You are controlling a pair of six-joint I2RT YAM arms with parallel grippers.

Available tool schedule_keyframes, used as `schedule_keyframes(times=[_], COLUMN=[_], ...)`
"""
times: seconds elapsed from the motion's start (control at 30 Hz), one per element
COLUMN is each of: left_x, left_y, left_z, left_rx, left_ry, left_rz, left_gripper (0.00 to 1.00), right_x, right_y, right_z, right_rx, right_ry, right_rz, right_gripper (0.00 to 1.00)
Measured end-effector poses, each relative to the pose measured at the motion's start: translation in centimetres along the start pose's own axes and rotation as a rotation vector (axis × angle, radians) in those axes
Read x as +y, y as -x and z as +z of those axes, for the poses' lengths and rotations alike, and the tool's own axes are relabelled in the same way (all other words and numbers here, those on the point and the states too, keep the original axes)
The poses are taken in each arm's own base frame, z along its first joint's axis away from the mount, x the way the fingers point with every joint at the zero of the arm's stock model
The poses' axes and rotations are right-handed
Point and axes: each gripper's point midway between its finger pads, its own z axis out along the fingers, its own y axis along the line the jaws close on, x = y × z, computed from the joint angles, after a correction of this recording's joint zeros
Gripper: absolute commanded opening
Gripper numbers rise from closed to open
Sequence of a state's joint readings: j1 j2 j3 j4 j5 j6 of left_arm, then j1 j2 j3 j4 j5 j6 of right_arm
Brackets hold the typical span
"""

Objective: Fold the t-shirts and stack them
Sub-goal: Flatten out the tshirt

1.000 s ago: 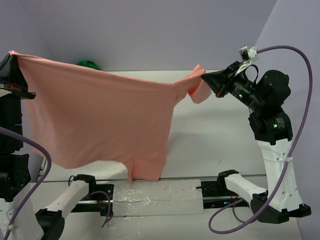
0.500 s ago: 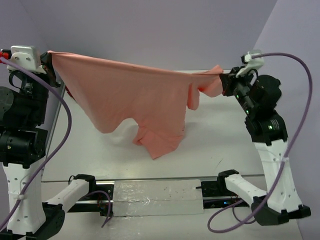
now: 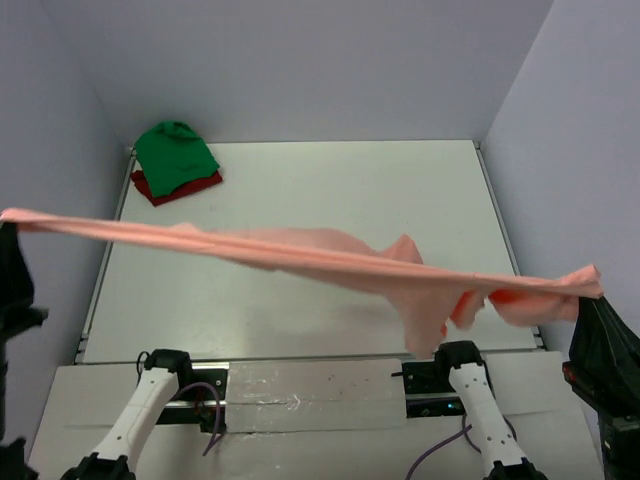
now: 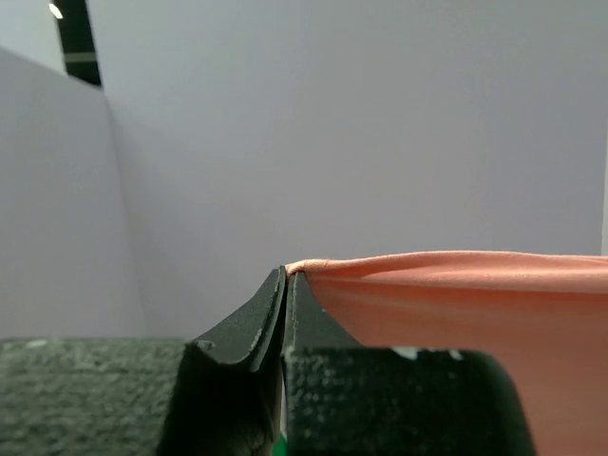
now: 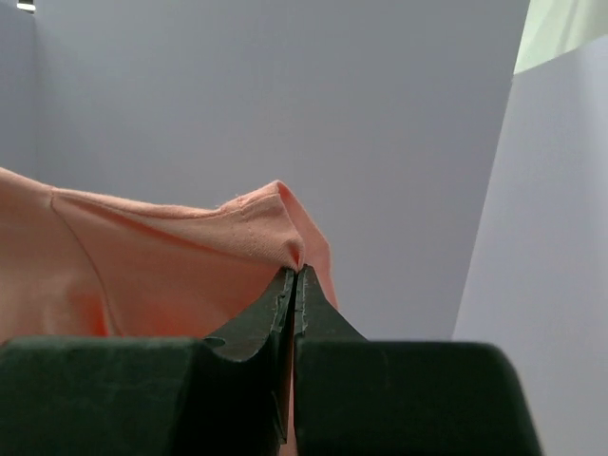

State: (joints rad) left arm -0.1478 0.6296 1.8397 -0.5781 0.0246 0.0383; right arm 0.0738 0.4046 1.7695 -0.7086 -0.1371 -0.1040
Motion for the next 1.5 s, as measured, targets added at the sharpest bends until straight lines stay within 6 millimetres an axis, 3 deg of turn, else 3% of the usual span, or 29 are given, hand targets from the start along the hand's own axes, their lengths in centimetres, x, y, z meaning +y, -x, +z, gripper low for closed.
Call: schedule_keyframes(times=[0.07, 0.13, 0.2, 0.27, 0.37, 0.47, 0.67, 0.87, 1.03, 1.13, 1.23, 1.37, 1.5], left_x=[0.0, 0.0, 0.0, 0.0, -0.1, -0.2, -0.4, -0.7, -0.8, -0.8, -0.8, -0.7, -0.3], left_y=[2.8, 4.4, 4.1, 2.1, -3.7, -11.4, -28.0, -41.7, -49.6, -54.2, -59.1, -63.9, -66.0], left_z=[-2.2, -3.7, -4.0, -3.1, -0.2, 3.6, 9.6, 11.6, 13.2, 13.9, 13.9, 13.8, 15.4], left_rx=[-0.072, -0.12, -0.12, -0.075, 0.053, 0.214, 0.492, 0.671, 0.717, 0.737, 0.777, 0.816, 0.78], left_ry=[0.012, 0.022, 0.027, 0.027, 0.022, 0.014, -0.006, -0.031, -0.049, -0.051, -0.052, -0.038, 0.006], left_rz=[0.007, 0.015, 0.018, 0.017, 0.012, 0.007, 0.019, 0.05, 0.082, 0.101, 0.122, 0.149, 0.176], left_gripper=[0.06, 0.05, 0.05, 0.04, 0.03, 0.03, 0.03, 0.03, 0.02, 0.01, 0.0, 0.0, 0.0], right_x=[0.4, 0.7, 0.9, 0.8, 0.5, -0.1, -1.6, -2.4, -3.0, -3.6, -3.9, -4.3, -5.1], right_y=[0.9, 0.3, -1.2, -3.0, -7.0, -12.2, -26.5, -40.7, -51.4, -57.2, -62.1, -65.7, -66.6], right_z=[-0.9, -0.8, -0.4, 0.7, 3.3, 6.6, 13.6, 17.3, 18.2, 19.3, 19.1, 19.4, 21.5], right_rx=[-0.02, 0.004, 0.052, 0.105, 0.201, 0.33, 0.625, 0.879, 1.056, 1.115, 1.176, 1.197, 1.135], right_ry=[0.001, 0.01, 0.013, 0.013, 0.009, 0.002, -0.025, -0.03, -0.043, -0.066, -0.089, -0.127, -0.197], right_rz=[-0.017, -0.016, -0.013, -0.01, 0.002, 0.018, 0.026, 0.018, -0.014, -0.041, -0.065, -0.093, -0.117], right_gripper=[0.0, 0.0, 0.0, 0.0, 0.0, 0.0, 0.0, 0.0, 0.0, 0.0, 0.0, 0.0, 0.0])
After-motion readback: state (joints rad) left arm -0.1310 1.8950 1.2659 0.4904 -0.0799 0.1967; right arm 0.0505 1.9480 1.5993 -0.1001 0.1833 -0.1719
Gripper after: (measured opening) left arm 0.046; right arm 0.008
